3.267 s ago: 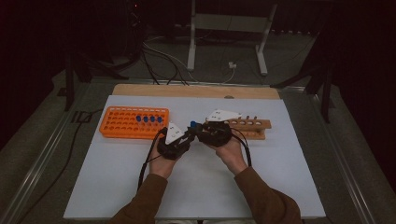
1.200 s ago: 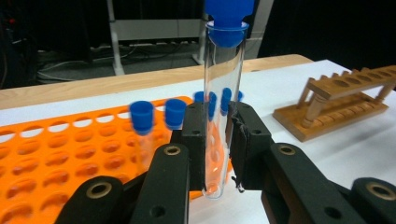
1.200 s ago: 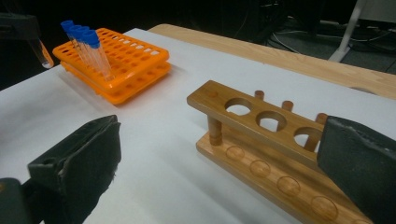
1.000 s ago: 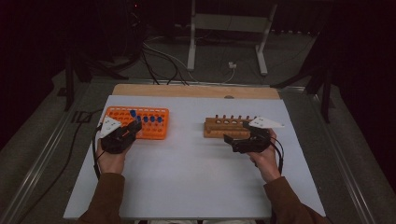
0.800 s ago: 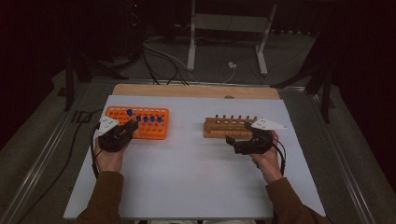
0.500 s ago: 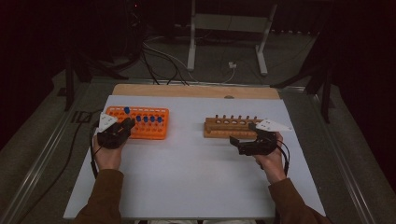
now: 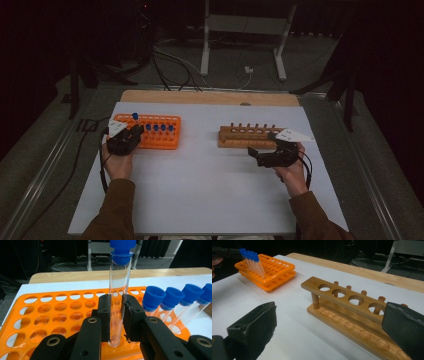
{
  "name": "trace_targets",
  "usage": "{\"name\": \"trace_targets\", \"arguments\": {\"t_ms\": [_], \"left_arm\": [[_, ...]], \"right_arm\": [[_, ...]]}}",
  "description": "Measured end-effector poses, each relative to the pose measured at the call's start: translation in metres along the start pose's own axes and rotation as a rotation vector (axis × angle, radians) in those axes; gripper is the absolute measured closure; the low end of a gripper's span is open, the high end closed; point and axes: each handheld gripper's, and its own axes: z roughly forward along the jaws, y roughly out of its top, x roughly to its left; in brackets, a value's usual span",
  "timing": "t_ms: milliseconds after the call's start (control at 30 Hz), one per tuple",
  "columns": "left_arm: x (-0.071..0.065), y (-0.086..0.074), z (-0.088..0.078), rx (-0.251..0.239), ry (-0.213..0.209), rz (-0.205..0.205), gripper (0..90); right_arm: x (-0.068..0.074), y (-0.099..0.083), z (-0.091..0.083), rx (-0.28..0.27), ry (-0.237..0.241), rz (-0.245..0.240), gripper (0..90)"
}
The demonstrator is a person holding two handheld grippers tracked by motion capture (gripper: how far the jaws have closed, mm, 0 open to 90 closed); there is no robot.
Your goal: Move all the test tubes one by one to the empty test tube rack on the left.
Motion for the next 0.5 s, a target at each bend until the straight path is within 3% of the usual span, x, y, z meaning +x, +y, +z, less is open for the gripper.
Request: {"name": "trace_targets", "arguments": {"t_ms": [500], "left_arm": [[-0.005, -0.013, 0.015, 0.122, 0.02, 0.056, 78.3]], "right_arm": [[-0.001, -0.002, 0.001, 0.004, 0.002, -0.005, 0.0]]}}
